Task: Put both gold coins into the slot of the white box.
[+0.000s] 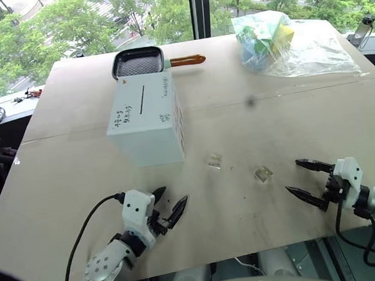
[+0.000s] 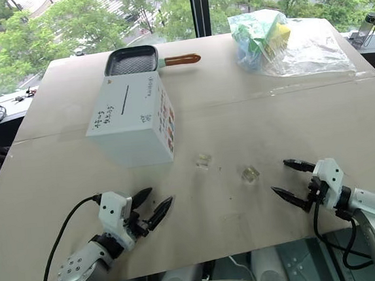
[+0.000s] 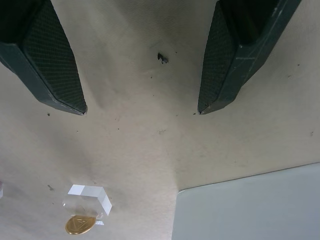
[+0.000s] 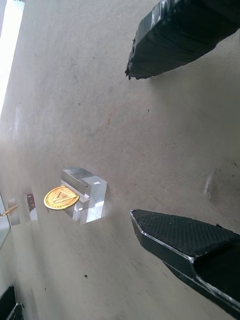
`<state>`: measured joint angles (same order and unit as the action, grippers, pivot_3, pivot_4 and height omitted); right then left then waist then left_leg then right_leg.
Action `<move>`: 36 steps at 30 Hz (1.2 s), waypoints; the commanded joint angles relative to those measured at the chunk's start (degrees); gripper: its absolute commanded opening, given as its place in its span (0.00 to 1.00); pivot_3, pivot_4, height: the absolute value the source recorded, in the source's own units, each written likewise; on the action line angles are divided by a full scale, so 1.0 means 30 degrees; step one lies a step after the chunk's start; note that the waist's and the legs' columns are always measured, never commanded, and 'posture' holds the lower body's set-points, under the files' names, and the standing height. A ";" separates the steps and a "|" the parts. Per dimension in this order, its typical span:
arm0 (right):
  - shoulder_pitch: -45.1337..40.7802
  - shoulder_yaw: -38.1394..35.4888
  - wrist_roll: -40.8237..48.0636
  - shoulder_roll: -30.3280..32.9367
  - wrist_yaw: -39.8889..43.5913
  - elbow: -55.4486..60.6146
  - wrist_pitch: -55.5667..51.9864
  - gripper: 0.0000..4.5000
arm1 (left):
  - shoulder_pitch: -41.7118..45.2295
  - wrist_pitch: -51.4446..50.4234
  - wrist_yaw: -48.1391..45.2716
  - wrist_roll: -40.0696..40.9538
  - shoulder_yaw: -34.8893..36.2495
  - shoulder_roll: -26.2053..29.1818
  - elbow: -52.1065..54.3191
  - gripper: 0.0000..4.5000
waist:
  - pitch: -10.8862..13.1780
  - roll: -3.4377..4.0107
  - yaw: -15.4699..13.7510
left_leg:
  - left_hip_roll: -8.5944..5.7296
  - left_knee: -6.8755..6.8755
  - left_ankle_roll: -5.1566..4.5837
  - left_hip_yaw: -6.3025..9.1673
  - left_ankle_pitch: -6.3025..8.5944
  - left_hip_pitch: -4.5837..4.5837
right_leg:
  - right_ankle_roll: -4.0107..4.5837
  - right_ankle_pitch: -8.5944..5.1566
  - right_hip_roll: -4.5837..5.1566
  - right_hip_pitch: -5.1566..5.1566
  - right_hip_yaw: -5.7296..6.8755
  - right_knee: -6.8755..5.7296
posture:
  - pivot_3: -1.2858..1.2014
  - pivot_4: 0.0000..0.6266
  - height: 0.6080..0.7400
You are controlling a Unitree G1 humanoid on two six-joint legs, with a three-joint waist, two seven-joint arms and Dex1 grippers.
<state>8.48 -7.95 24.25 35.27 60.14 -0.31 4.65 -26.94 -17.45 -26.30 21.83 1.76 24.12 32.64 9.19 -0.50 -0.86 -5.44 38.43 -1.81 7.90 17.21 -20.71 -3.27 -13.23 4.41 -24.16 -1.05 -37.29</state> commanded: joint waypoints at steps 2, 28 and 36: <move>-0.0484 -0.0278 -0.0224 0.0113 0.0204 -0.0155 0.0786 0.99 | -0.0155 0.0132 -0.0518 0.0376 0.0595 0.0302 0.0612 0.80 | 0.0001 0.0000 0.0018 | 0.0000 0.0000 0.0001 -0.0001 0.0000 0.0000 | 0.0000 0.0000 0.0000 0.0000 -0.0002 0.0000 | 0.52 0.24 0.85; 0.0008 0.1760 -0.0803 -0.1427 -0.3265 0.5903 -0.2568 0.99 | -0.0208 0.0653 -0.3863 0.2314 0.1825 0.1210 0.1245 0.80 | -0.0003 0.0006 0.0000 | 0.0000 0.0001 0.0013 0.0002 -0.0007 -0.0001 | 0.0001 0.0000 0.0001 -0.0001 0.0002 -0.0001 | 0.52 0.24 0.85; 0.0178 0.2015 -0.1462 -0.1036 -0.3504 0.5752 -0.3099 0.70 | 0.0444 -0.0098 -0.5580 0.2739 0.1202 0.3415 0.2989 0.80 | -0.0002 0.0013 0.0006 | 0.0001 0.0000 0.0062 0.0001 -0.0036 0.0001 | 0.0002 0.0000 -0.0002 -0.0001 0.0003 -0.0002 | 0.52 0.24 0.85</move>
<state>9.09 -1.93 20.09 31.65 49.69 15.46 -4.86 -25.92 -17.83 -41.89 29.49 5.99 33.35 38.85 9.18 -0.46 -0.84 -5.43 38.43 -1.62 7.90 17.10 -20.71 -3.27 -13.23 4.41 -24.17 -1.04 -37.30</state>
